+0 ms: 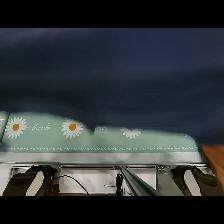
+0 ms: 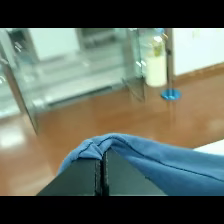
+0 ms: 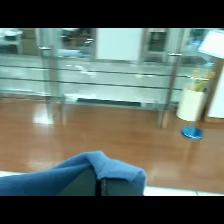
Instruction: Fold the shirts.
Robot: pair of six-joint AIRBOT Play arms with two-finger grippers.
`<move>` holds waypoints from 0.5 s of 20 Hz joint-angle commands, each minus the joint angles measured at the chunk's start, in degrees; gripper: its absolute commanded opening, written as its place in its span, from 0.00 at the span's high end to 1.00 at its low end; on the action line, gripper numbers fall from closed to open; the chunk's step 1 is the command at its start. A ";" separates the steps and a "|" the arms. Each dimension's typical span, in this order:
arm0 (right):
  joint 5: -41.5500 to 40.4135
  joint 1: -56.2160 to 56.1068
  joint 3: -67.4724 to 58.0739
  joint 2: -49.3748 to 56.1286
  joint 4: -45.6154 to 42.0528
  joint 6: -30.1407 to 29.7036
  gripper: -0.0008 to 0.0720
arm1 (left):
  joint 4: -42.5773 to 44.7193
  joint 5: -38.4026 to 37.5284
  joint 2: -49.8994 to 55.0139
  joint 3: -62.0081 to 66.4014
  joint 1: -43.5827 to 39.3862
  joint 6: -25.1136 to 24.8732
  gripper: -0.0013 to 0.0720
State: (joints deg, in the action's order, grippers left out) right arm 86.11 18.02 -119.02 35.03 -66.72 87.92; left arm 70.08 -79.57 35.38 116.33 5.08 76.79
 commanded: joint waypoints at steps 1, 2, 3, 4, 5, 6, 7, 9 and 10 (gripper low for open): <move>9.18 -0.02 0.20 -2.75 -3.26 2.36 0.96 | 12.59 -3.48 -5.81 -3.61 -9.60 2.60 0.96; 10.47 -0.02 1.38 -2.75 -3.28 2.49 0.96 | 14.25 -5.38 -5.60 -5.07 -11.04 2.67 0.96; 11.08 -0.02 3.30 -2.75 -3.30 2.51 0.96 | 16.13 -6.27 -5.18 -7.52 -11.87 3.08 0.96; 11.21 -0.02 5.64 -2.75 -2.95 2.54 0.96 | 17.14 -5.99 -4.74 -10.75 -11.93 3.48 0.96; 11.06 -0.02 8.55 -2.75 -2.10 2.54 0.96 | 17.29 -5.49 -4.02 -13.92 -11.93 3.48 0.96; 11.02 -0.02 12.31 -2.75 -0.35 2.47 0.96 | 17.18 -4.15 -2.91 -17.59 -11.93 3.48 0.96; 10.69 -0.02 16.70 -2.75 1.57 1.81 0.96 | 17.09 -2.27 -1.55 -21.07 -11.93 3.50 0.96; 7.45 -0.02 26.47 -2.73 5.55 -0.35 0.96 | 17.00 2.16 2.43 -27.47 -11.93 3.48 0.96; 4.55 -0.04 31.63 -2.64 6.88 -1.16 0.96 | 16.98 4.44 5.22 -29.88 -11.93 3.48 0.96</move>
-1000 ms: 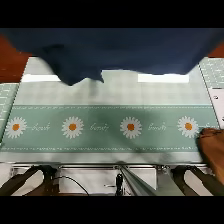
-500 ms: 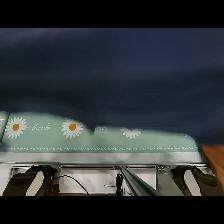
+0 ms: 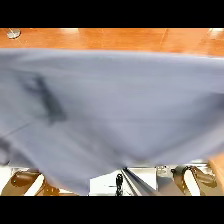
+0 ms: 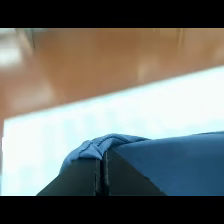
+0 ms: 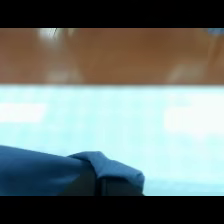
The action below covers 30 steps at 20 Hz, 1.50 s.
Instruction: Fold the shirts.
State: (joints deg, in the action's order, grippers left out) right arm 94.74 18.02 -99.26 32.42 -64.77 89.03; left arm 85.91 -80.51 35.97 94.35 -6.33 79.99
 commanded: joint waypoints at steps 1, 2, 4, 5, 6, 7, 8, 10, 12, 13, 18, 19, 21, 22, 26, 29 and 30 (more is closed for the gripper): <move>-7.58 -0.04 16.96 0.52 6.23 -3.28 0.96 | 1.16 7.34 7.87 -9.31 -0.52 0.28 0.96; -11.76 -0.04 22.12 1.84 8.04 -4.61 0.96 | 1.16 9.35 11.82 -9.97 -0.52 0.28 0.96; -18.43 -0.04 29.64 6.84 10.78 -8.02 0.96 | 1.09 13.05 20.06 -9.90 -0.55 0.55 0.96; -21.27 -0.04 31.65 10.29 11.26 -9.01 0.96 | 1.09 15.78 24.50 -9.92 -0.52 2.62 0.96; -24.26 -0.04 32.48 14.75 12.26 -10.60 0.96 | 1.09 18.82 28.76 -9.90 -0.48 6.16 0.96; -27.08 -0.04 32.48 19.28 13.94 -12.20 0.96 | 1.09 21.79 32.48 -9.90 -0.48 8.28 0.96; -30.53 -0.04 32.46 24.22 16.48 -14.27 0.96 | 1.07 24.63 35.85 -9.90 -0.55 9.86 0.96; -37.09 -0.46 32.41 33.88 22.82 -16.68 0.96 | 1.05 30.42 42.45 -9.77 -0.61 14.10 0.96; -43.08 -2.56 30.23 43.10 23.93 -17.68 0.96 | 1.07 35.50 47.39 -9.77 -0.59 18.40 0.96; -44.89 -3.61 27.63 47.91 23.87 -17.42 0.96 | 1.07 37.90 49.46 -9.77 -0.57 20.37 0.96; -43.32 -5.49 14.05 64.98 23.96 -11.93 0.96 | -5.42 41.86 56.52 -9.79 -0.35 25.11 0.96; -42.14 -5.49 12.66 66.38 23.91 -11.69 0.96 | -5.38 40.70 57.18 -9.79 -0.13 24.94 0.96; -39.36 -5.09 11.23 66.97 22.29 -11.96 0.96 | -5.40 37.57 57.20 -9.75 0.83 23.23 0.96; -36.74 -4.61 10.43 66.86 20.87 -12.31 0.96 | -5.40 35.15 56.81 -9.49 1.62 21.31 0.96; -23.54 -1.88 9.14 65.96 16.96 -14.38 0.96 | -11.82 27.91 54.45 -8.92 5.46 9.42 0.96; -18.21 -2.03 11.58 65.99 8.59 -13.46 0.96 | -14.60 17.05 54.60 -11.02 7.39 5.05 0.96; -18.27 -2.19 13.51 65.99 7.91 -13.73 0.96 | -14.64 16.26 54.60 -13.14 7.39 4.63 0.96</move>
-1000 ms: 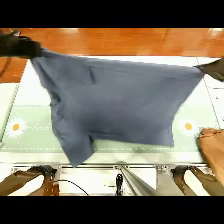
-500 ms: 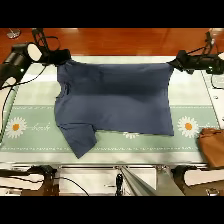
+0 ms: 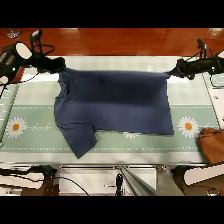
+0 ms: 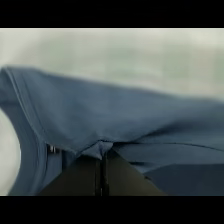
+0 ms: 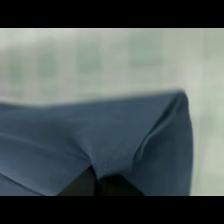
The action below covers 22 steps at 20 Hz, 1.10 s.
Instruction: Fold the shirts.
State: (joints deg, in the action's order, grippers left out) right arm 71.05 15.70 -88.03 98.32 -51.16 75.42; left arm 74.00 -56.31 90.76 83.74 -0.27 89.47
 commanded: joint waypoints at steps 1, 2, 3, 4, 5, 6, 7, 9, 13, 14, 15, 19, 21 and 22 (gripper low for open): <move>4.24 -0.24 4.70 0.09 -5.70 -0.31 0.96 | -2.95 -7.89 -0.20 -5.05 1.11 -4.83 0.96; 2.51 -0.24 6.88 0.09 -5.68 -0.28 0.96 | -3.13 -7.72 -0.20 -7.48 0.87 -4.83 0.96; 1.11 -0.22 8.61 0.09 -4.96 -0.28 0.96 | -3.13 -7.58 -0.20 -9.92 0.59 -4.83 0.96; 0.20 -0.22 9.92 0.09 -4.13 -0.26 0.96 | -3.13 -7.63 -0.20 -11.78 0.61 -4.81 0.96; -0.02 -0.24 10.58 0.09 -3.37 -0.24 0.95 | -3.10 -7.82 -0.20 -13.14 0.70 -4.81 0.94; 0.42 -0.24 10.75 0.09 -2.54 0.48 0.78 | -3.13 -8.17 -0.20 -13.62 0.96 -4.81 0.72; 1.33 -0.22 10.71 0.02 -1.60 0.63 0.23 | -3.13 -9.40 -0.22 -13.44 1.25 -4.68 0.10; 5.05 0.13 9.20 -0.22 -3.74 2.16 0.13 | 0.24 -15.52 -0.24 -10.54 1.99 -3.54 0.02; 12.22 4.72 9.09 -7.37 -13.20 4.31 0.13 | 5.07 -26.69 -4.72 -9.01 6.99 0.17 0.02; 10.32 6.45 12.11 -11.21 -14.69 4.31 0.13 | 4.98 -26.80 -7.58 -12.37 8.63 0.17 0.02; 7.13 8.26 16.46 -15.21 -14.53 4.31 0.14 | 4.85 -26.36 -10.60 -16.76 10.16 0.15 0.02; -3.74 14.23 40.72 -32.24 -4.39 -0.74 0.13 | 4.00 -15.23 -26.25 -38.51 18.67 0.09 0.02; -6.51 14.49 50.71 -38.47 1.25 -2.16 0.14 | -6.40 -10.91 -34.32 -48.46 23.21 -2.01 0.02; -7.69 14.01 54.07 -40.02 3.76 -2.49 0.14 | -14.25 -10.73 -36.13 -53.00 24.90 -6.25 0.02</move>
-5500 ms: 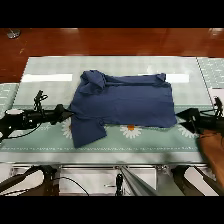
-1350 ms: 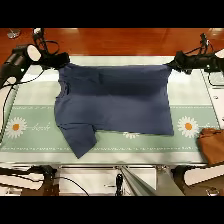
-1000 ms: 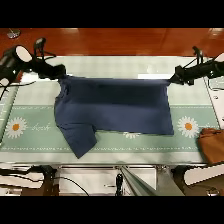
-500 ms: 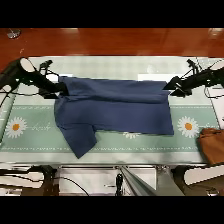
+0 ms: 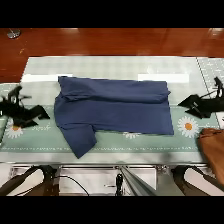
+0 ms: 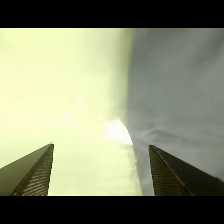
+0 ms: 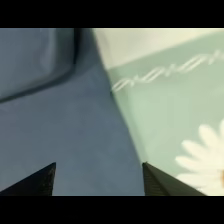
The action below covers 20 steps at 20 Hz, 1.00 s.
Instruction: Fold the shirts.
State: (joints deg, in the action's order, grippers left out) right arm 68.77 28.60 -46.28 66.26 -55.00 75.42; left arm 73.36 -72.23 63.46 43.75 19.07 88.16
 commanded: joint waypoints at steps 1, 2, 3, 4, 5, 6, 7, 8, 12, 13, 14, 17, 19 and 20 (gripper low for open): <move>-5.77 0.55 14.58 -8.59 9.53 -2.64 0.13 | -19.17 5.18 -9.16 -16.55 6.27 -7.89 0.02; -5.33 -0.22 15.91 -8.61 11.06 -3.61 0.14 | -22.12 6.25 -9.07 -19.69 6.19 -9.07 0.02; -4.94 -1.09 16.46 -8.61 11.69 -4.13 0.14 | -23.56 7.61 -9.09 -21.86 5.77 -9.16 0.02; -4.44 -1.99 16.48 -8.61 11.67 -4.13 0.13 | -25.20 8.55 -9.09 -23.43 5.25 -9.94 0.02; -4.20 -2.82 16.48 -8.61 11.87 -4.11 0.14 | -27.10 9.40 -9.09 -24.33 4.76 -11.32 0.02; -4.24 -3.54 16.48 -8.61 11.91 -4.07 0.14 | -29.31 10.29 -9.07 -24.79 4.28 -13.27 0.02; -4.28 -4.31 16.48 -8.61 12.04 -3.78 0.14 | -30.67 10.40 -8.98 -24.92 3.58 -14.73 0.02; -4.33 -4.92 16.48 -8.61 12.31 -3.48 0.14 | -30.95 10.40 -8.48 -24.92 2.38 -15.08 0.02; -4.15 -3.52 15.78 -8.61 16.35 -3.69 0.14 | -32.17 12.41 -4.42 -24.92 -4.44 -15.08 0.03; -2.54 -1.79 14.93 -8.61 15.61 -3.72 0.14 | -33.22 13.53 -4.02 -24.90 -5.68 -15.08 0.05; -0.52 0.55 13.92 -8.61 13.64 -3.69 0.13 | -33.33 14.49 -3.96 -24.79 -6.71 -15.10 0.34; 5.11 9.09 13.84 -8.61 -2.01 -1.14 0.13 | -33.51 13.84 -4.17 -23.98 -6.82 -17.31 0.96; 7.08 12.07 17.42 -8.63 -6.25 0.33 0.14 | -33.53 13.64 -4.17 -23.34 -6.82 -18.51 0.96; 6.64 11.76 19.28 -8.61 -5.84 1.99 0.14 | -33.53 13.70 -4.17 -23.37 -6.84 -18.49 0.96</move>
State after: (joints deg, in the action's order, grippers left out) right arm 72.47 37.06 -29.98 57.67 -54.46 74.30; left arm 40.56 -58.57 59.16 19.92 12.73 71.00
